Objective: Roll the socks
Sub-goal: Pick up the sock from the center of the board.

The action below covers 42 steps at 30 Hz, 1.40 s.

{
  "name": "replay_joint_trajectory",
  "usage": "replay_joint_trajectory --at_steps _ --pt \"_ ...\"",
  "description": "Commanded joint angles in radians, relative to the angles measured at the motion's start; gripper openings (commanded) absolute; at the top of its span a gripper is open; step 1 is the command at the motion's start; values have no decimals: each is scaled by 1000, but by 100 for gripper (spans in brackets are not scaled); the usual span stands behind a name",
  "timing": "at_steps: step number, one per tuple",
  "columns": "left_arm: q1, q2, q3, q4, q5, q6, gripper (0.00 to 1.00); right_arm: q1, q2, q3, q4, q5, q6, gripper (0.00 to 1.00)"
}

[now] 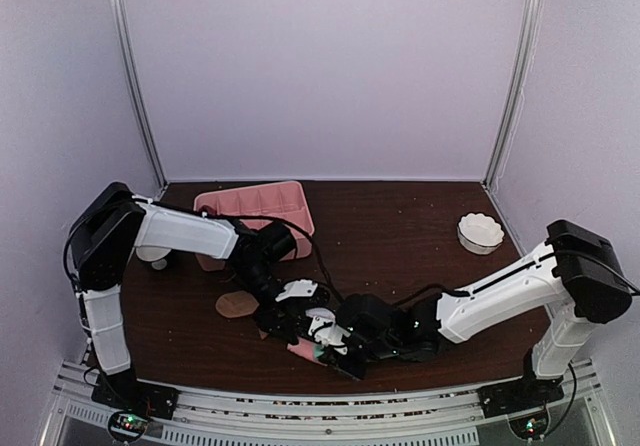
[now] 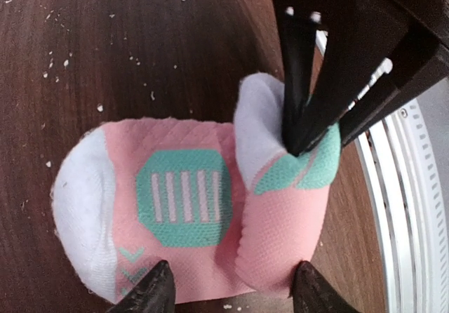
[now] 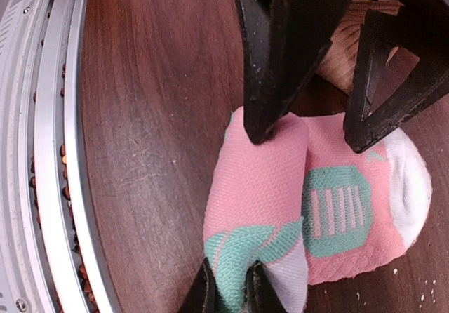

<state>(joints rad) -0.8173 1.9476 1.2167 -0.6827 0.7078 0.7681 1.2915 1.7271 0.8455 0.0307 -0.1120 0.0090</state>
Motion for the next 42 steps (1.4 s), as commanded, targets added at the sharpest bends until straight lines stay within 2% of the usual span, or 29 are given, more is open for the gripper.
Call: replay_joint_trajectory --at_steps 1,10,19,24,30,35,39,42 --pt "-6 74 60 45 16 -55 57 7 12 -44 -233 -93 69 7" --pt "-45 173 127 -75 121 26 58 -18 55 -16 -215 -104 134 6" --pt "-44 142 127 -138 129 110 60 -138 188 -13 -160 -270 237 4" --pt "-16 77 100 -75 161 52 62 -178 205 -97 -73 -318 323 2" --pt "17 -39 0 67 158 -20 64 -186 247 -174 30 -352 413 1" --pt "43 -87 -40 136 149 -89 64 -188 265 -172 21 -347 436 0" --pt "58 -124 -51 112 163 -55 65 -208 283 -180 1 -343 461 0" --pt "60 -162 -77 61 182 38 64 -230 311 -193 -10 -350 498 0"
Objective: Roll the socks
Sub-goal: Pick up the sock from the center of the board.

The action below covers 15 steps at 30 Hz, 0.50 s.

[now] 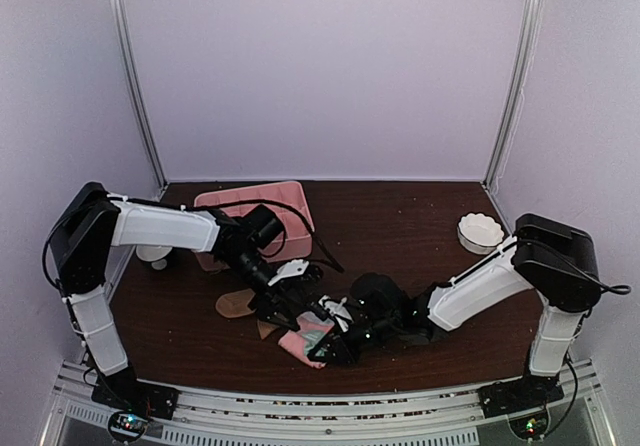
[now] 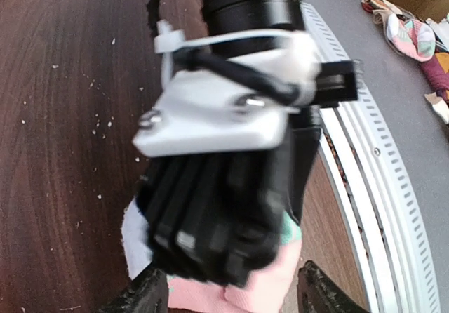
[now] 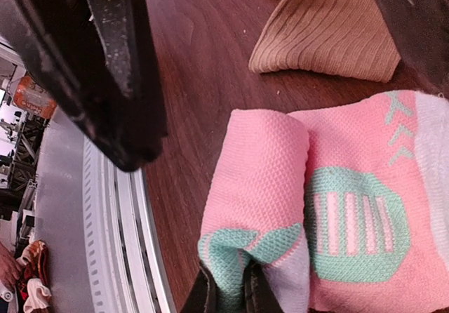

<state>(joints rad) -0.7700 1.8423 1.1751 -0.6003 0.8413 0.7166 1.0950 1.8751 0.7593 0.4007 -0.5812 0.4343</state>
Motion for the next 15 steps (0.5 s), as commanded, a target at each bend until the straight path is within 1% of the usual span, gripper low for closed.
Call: replay_joint_trajectory --at_steps 1,5,10,15 --pt "11 -70 -53 -25 44 113 63 -39 172 -106 -390 118 86 0" --pt "-8 -99 -116 -33 -7 197 59 -54 199 -108 -392 97 121 0" --pt "-69 -137 -215 101 -130 194 58 -64 245 -72 -418 69 144 0" --pt "-127 -134 -238 212 -245 176 57 -70 266 -74 -395 46 174 0"
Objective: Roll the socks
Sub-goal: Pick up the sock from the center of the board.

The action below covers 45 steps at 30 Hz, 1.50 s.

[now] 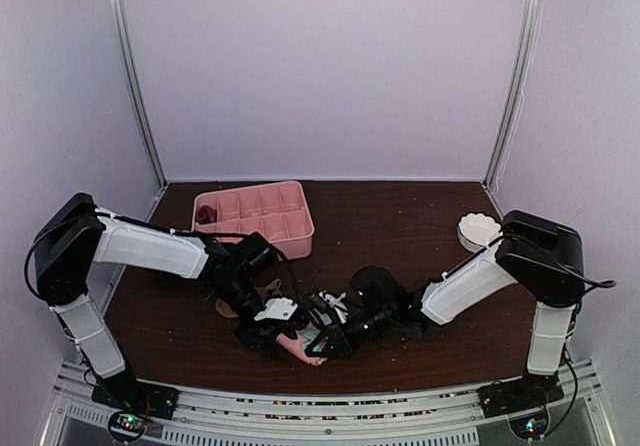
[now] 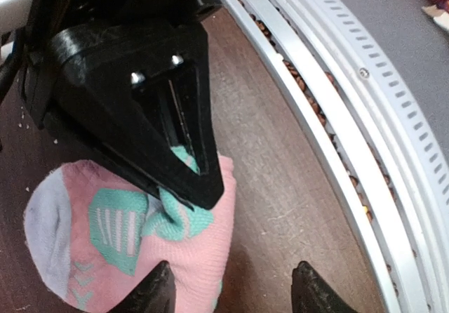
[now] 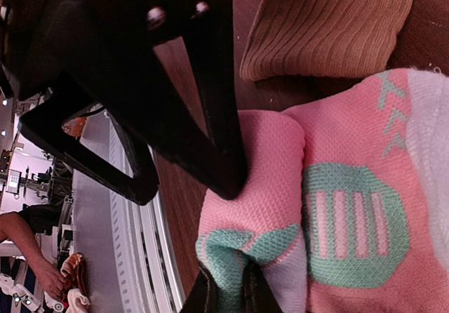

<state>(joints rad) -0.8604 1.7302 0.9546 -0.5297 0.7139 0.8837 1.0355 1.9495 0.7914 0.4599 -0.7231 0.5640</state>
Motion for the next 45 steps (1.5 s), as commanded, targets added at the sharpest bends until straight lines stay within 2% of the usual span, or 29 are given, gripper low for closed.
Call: replay_joint_trajectory --at_steps 1,5,10,16,19,22,24,33,36,39,41,42,43,45 --pt "-45 -21 -20 167 -137 3 57 -12 191 -109 -450 188 48 0" --pt "-64 7 -2 169 -165 7 53 -17 187 -128 -410 176 71 0" --pt "-72 34 6 129 -192 33 42 -26 178 -157 -347 161 100 2" --pt "-71 36 -28 127 -205 38 38 -35 170 -184 -270 136 134 4" --pt "-71 63 -14 136 -224 -7 23 -38 143 -198 -232 149 149 13" --pt "-62 113 36 92 -215 -42 15 -36 86 -232 -191 199 152 29" --pt "-45 156 83 42 -181 -69 11 -36 31 -271 -133 231 154 36" --pt "43 311 217 -115 -21 -140 10 -20 -226 -408 -32 422 112 54" --pt "47 335 240 -147 -2 -152 10 -9 -295 -455 -1 482 100 57" --pt "48 361 266 -179 8 -162 10 42 -411 -474 -29 624 60 60" --pt "49 378 289 -196 12 -168 10 110 -510 -456 -127 815 15 66" --pt "49 386 301 -202 8 -175 10 156 -555 -431 -197 952 -7 88" --pt "48 398 317 -216 11 -178 10 208 -597 -393 -307 1112 -14 99" --pt "52 436 363 -267 35 -170 10 285 -656 -342 -426 1340 -37 100"
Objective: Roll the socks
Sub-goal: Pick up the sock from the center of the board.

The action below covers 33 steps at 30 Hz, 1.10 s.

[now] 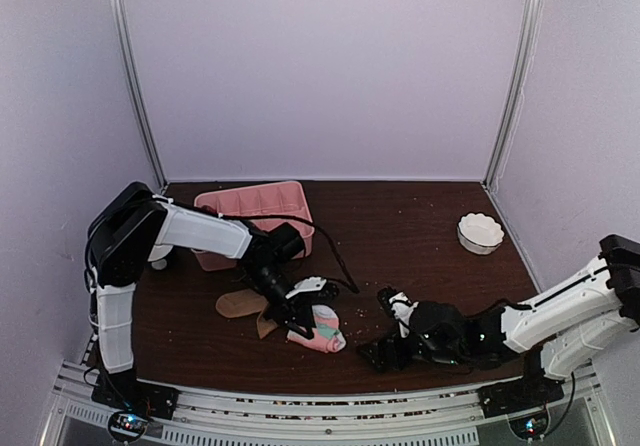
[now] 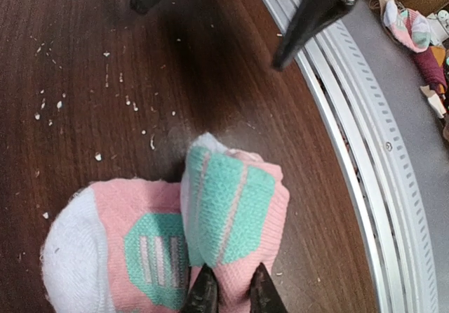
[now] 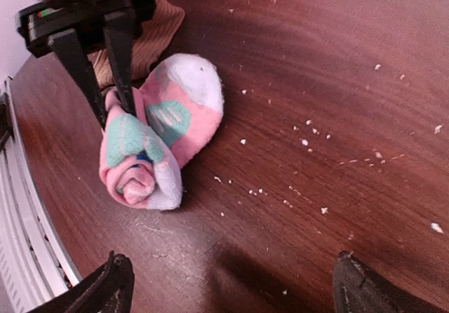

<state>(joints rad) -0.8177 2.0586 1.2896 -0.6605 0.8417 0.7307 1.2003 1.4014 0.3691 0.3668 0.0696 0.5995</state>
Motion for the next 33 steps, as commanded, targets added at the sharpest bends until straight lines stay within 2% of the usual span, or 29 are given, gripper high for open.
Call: replay_joint_trajectory --at_steps 1,3,6,9,11,13,20,24,33 --pt "9 129 54 -171 -69 -7 10 133 -125 93 -356 604 -75 100" --pt "9 166 108 -252 -15 33 10 132 -140 101 -365 647 -41 100" --pt "11 218 176 -331 26 50 10 123 -163 37 -284 668 100 100" --pt "12 236 192 -359 41 59 12 125 -187 -58 -70 513 -56 100" --pt "12 247 192 -360 35 53 12 186 -158 -55 3 499 -221 91" --pt "12 263 198 -372 32 61 12 255 -94 -14 38 461 -399 89" --pt "12 275 211 -371 -12 64 14 281 140 216 -8 293 -701 86" --pt "12 270 212 -353 -56 60 15 271 256 325 -47 248 -837 84" --pt "9 266 207 -347 -77 71 16 165 372 423 -110 169 -951 69"
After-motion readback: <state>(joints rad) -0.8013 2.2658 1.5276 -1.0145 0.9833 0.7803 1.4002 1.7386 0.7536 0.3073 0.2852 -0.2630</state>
